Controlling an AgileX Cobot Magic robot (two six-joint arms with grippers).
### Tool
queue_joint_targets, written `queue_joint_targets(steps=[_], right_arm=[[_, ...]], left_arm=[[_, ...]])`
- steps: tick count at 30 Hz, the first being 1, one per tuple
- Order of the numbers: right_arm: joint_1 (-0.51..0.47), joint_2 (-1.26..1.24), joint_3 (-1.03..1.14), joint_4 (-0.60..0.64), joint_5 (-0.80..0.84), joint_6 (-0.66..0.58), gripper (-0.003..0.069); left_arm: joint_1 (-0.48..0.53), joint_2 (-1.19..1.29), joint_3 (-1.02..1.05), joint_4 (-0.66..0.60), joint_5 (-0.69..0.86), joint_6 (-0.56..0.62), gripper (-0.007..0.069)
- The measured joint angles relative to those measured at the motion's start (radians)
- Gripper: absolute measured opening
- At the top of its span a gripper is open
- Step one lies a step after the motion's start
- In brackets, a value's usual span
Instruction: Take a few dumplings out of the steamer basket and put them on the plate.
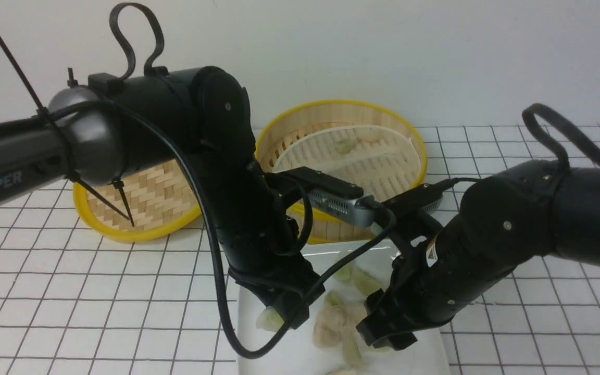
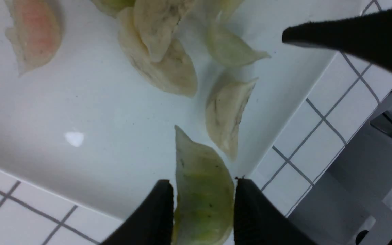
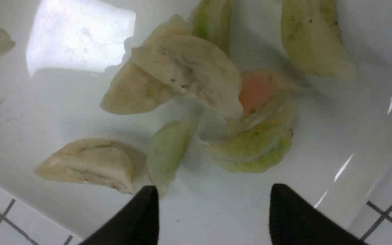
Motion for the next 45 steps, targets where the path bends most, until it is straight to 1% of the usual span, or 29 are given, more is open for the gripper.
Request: queue_joint_targets(steps=[1, 3, 5, 6, 7, 9, 10, 11, 12, 13, 14, 16, 17, 18, 20, 21, 22, 23, 24, 25, 26, 28, 31, 34, 35, 38, 40, 42, 45], right_arm=[[0.0, -0.006, -0.006, -0.01, 0.014, 0.003, 0.0465], [0.0, -0.031, -0.028, -0.039, 0.06, 0.014, 0.0495], [0.0, -0.056, -0.045, -0.06, 0.089, 0.024, 0.0496], [0.0, -0.101, -0.074, -0.09, 0.139, 0.042, 0.0491], [0.0, -0.13, -0.092, -0.109, 0.169, 0.054, 0.0484], [0.0, -0.176, -0.116, -0.136, 0.214, 0.072, 0.0466], [0.0, -0.21, -0.133, -0.152, 0.24, 0.084, 0.0454], [0.0, -0.232, -0.142, -0.158, 0.249, 0.088, 0.0449], [0.0, -0.284, -0.159, -0.184, 0.278, 0.103, 0.0429], [0.0, -0.323, -0.166, -0.201, 0.293, 0.113, 0.0412], [0.0, -0.372, -0.169, -0.22, 0.307, 0.128, 0.0384], [0.0, -0.449, -0.169, -0.25, 0.321, 0.162, 0.034], [0.0, -0.502, -0.169, -0.272, 0.329, 0.191, 0.029], [0.0, -0.548, -0.169, -0.285, 0.331, 0.217, 0.0257], [0.0, -0.616, -0.169, -0.311, 0.331, 0.255, 0.0186], [0.0, -0.7, -0.164, -0.333, 0.318, 0.299, 0.0123], [0.0, -0.745, -0.155, -0.347, 0.299, 0.316, 0.0087], [0.0, -0.756, -0.152, -0.35, 0.293, 0.326, 0.0078], [0.0, -0.828, -0.118, -0.374, 0.251, 0.363, 0.0031], [0.0, -0.9, -0.076, -0.396, 0.202, 0.397, 0.0012], [0.0, -0.964, -0.031, -0.415, 0.159, 0.442, 0.0], [0.0, -1.077, 0.055, -0.455, 0.082, 0.506, -0.0009], [0.0, -1.268, 0.271, -0.521, -0.045, 0.642, -0.0012], [0.0, -1.407, 0.433, -0.551, -0.164, 0.712, -0.0014], [0.0, -1.427, 0.456, -0.56, -0.184, 0.717, -0.0013], [0.0, -1.566, 0.63, -0.618, -0.385, 0.736, -0.0015], [0.0, -1.608, 0.683, -0.636, -0.462, 0.739, -0.0015], [0.0, -1.642, 0.727, -0.647, -0.546, 0.739, -0.0015], [0.0, -1.654, 0.75, -0.657, -0.61, 0.739, -0.0015]], left_arm=[[0.0, 0.0, 0.0, 0.0, -0.008, 0.0, 0.0206], [0.0, 0.002, 0.0, 0.001, -0.023, 0.0, 0.0206], [0.0, 0.009, 0.0, 0.001, -0.032, 0.0, 0.0206], [0.0, 0.022, 0.0, 0.001, -0.033, 0.0, 0.0209], [0.0, 0.034, 0.0, 0.001, -0.034, 0.0, 0.0225], [0.0, 0.055, 0.0, 0.002, -0.04, 0.0, 0.0277], [0.0, 0.067, 0.0, 0.002, -0.04, 0.0, 0.0323], [0.0, 0.072, 0.0, 0.002, -0.041, 0.0, 0.0353], [0.0, 0.082, 0.0, 0.003, -0.051, 0.0, 0.0412], [0.0, 0.087, 0.0, 0.003, -0.057, 0.0, 0.0447], [0.0, 0.09, -0.001, 0.004, -0.059, 0.0, 0.0498], [0.0, 0.09, -0.015, 0.013, -0.048, 0.0, 0.052], [0.0, 0.09, -0.036, 0.028, -0.031, -0.004, 0.0508], [0.0, 0.088, -0.052, 0.044, -0.017, -0.014, 0.0485], [0.0, 0.074, -0.079, 0.086, -0.004, -0.044, 0.0401], [0.0, 0.041, -0.094, 0.133, -0.002, -0.083, 0.0277], [0.0, 0.024, -0.094, 0.15, -0.002, -0.098, 0.0223], [0.0, 0.024, -0.094, 0.15, -0.002, -0.098, 0.0223], [0.0, -0.023, -0.093, 0.195, 0.001, -0.134, 0.0111], [0.0, -0.072, -0.088, 0.221, 0.004, -0.155, 0.0055], [0.0, -0.118, -0.078, 0.242, 0.005, -0.174, 0.0028], [0.0, -0.212, -0.049, 0.269, 0.009, -0.205, 0.0004], [0.0, -0.403, 0.046, 0.286, 0.018, -0.253, -0.0006], [0.0, -0.56, 0.151, 0.286, -0.026, -0.293, -0.0006], [0.0, -0.601, 0.18, 0.288, -0.037, -0.299, -0.0006], [0.0, -0.874, 0.383, 0.288, -0.174, -0.32, -0.0006], [0.0, -0.982, 0.462, 0.288, -0.235, -0.323, -0.0006], [0.0, -1.157, 0.584, 0.288, -0.309, -0.324, -0.0006], [0.0, -1.397, 0.727, 0.288, -0.412, -0.327, -0.0006]])
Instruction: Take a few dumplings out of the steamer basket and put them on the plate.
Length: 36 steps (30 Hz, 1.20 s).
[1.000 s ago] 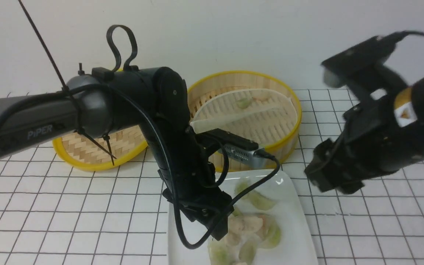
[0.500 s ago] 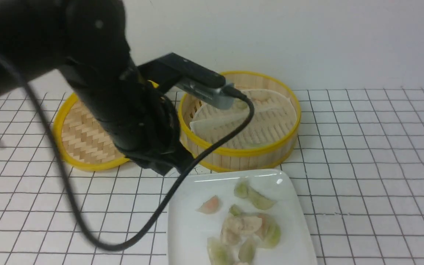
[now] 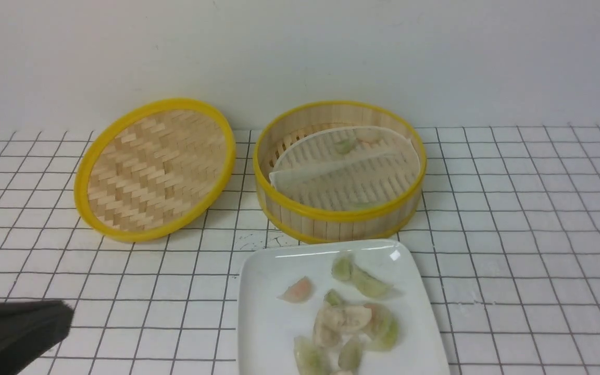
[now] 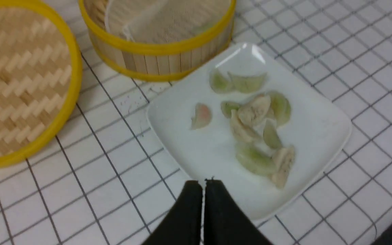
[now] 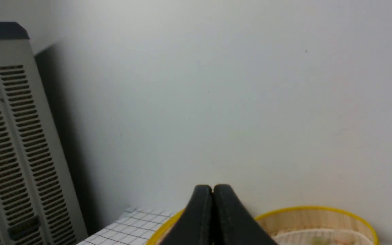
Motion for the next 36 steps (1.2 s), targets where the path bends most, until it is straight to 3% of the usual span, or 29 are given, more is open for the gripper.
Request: queue_joint_targets(steps=[5, 7, 10, 31, 36], right_arm=[[0.001, -0.002, 0.001, -0.003, -0.024, 0.001, -0.0015], [0.0, -0.002, 0.001, -0.004, -0.041, 0.001, -0.0015], [0.0, -0.003, 0.001, -0.004, -0.035, 0.001, -0.0015], [0.0, -0.003, 0.002, -0.004, -0.025, 0.001, -0.0015], [0.0, -0.003, 0.002, -0.004, -0.022, 0.002, -0.0015]], left_arm=[[0.0, -0.384, 0.184, 0.01, -0.07, -0.141, -0.0006], [0.0, -0.421, 0.215, 0.031, -0.052, -0.244, -0.0006], [0.0, -0.38, 0.239, 0.047, 0.006, -0.306, -0.0006], [0.0, -0.287, 0.246, 0.051, -0.056, -0.328, -0.0006], [0.004, -0.288, 0.272, 0.122, -0.127, -0.309, -0.0006]])
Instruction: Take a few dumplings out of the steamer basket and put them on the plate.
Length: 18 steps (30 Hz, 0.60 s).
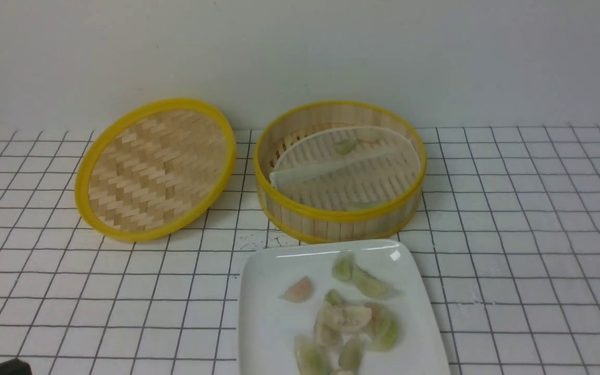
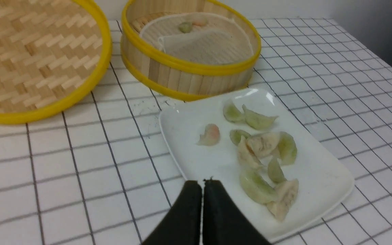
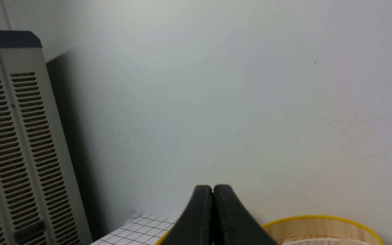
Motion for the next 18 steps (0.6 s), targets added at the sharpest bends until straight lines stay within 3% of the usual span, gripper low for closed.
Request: queue_joint_targets(steps=[2, 5, 7, 9, 12, 18], right_arm=[[0.0, 0.0, 0.0, 0.0, 0.0, 0.006, -0.0015], [0.0, 0.0, 0.0, 0.0, 0.0, 0.018, -0.0015], [0.0, 0.0, 0.0, 0.0, 0.0, 0.019, -0.0015], [0.0, 0.0, 0.0, 0.0, 0.0, 0.022, -0.0015], [0.0, 0.0, 0.0, 0.0, 0.0, 0.022, -0.0015], [0.0, 0.0, 0.0, 0.0, 0.001, 0.022, -0.0015]], left_arm=[[0.017, -0.005, 0.027, 0.016, -0.082, 0.04, -0.0006], [0.15, -0.047, 0.144, -0.008, -0.268, 0.197, -0.0006], [0.21, -0.07, 0.195, -0.036, -0.316, 0.244, -0.0006], [0.337, -0.119, 0.304, -0.078, -0.384, 0.32, -0.0006], [0.446, -0.13, 0.397, -0.088, -0.402, 0.358, -0.0006], [0.489, -0.131, 0.413, -0.073, -0.289, 0.366, -0.0006]])
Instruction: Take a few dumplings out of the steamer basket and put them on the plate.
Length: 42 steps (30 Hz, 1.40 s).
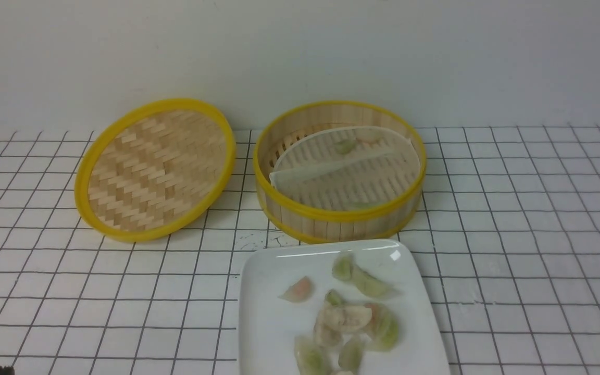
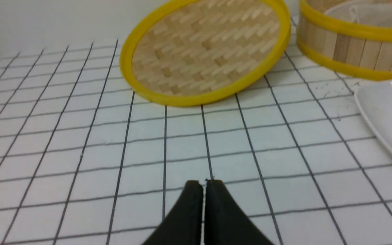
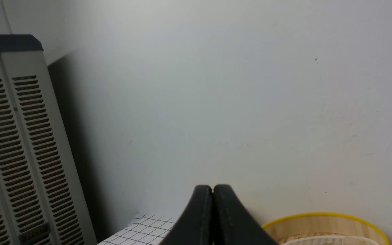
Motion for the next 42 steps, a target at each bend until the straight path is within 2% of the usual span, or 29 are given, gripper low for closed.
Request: queue_joint_targets(steps=[22, 28, 30, 34, 36, 37, 38, 42], right_arm=[[0.0, 0.0, 0.0, 0.0, 0.0, 0.0, -0.0015], [0.0, 0.0, 0.0, -0.048, 0.001, -0.023, -0.0015], [0.0, 0.0, 0.0, 0.01, 0.002, -0.073, -0.0015], [0.0, 0.0, 0.0, 0.244, 0.019, -0.339, -0.0015], [0.0, 0.0, 0.0, 0.409, 0.026, -0.501, -0.0015], [0.0, 0.0, 0.0, 0.409, 0.026, -0.514, -0.0015], [0.0, 0.0, 0.0, 0.472, 0.03, -0.604, -0.0015], [0.0, 0.0, 0.0, 0.539, 0.068, -0.733, -0.0015]], left_arm=[[0.0, 0.0, 0.0, 0.001, 0.007, 0.0, -0.0006], [0.0, 0.0, 0.0, 0.001, 0.007, 0.0, -0.0006], [0.0, 0.0, 0.0, 0.001, 0.007, 0.0, -0.0006], [0.0, 0.0, 0.0, 0.001, 0.007, 0.0, -0.0006], [0.0, 0.0, 0.0, 0.001, 0.007, 0.0, -0.0006], [0.0, 0.0, 0.0, 0.001, 0.007, 0.0, -0.0006], [0.0, 0.0, 0.0, 0.001, 0.007, 0.0, -0.0006], [0.0, 0.0, 0.0, 0.001, 0.007, 0.0, -0.0006]])
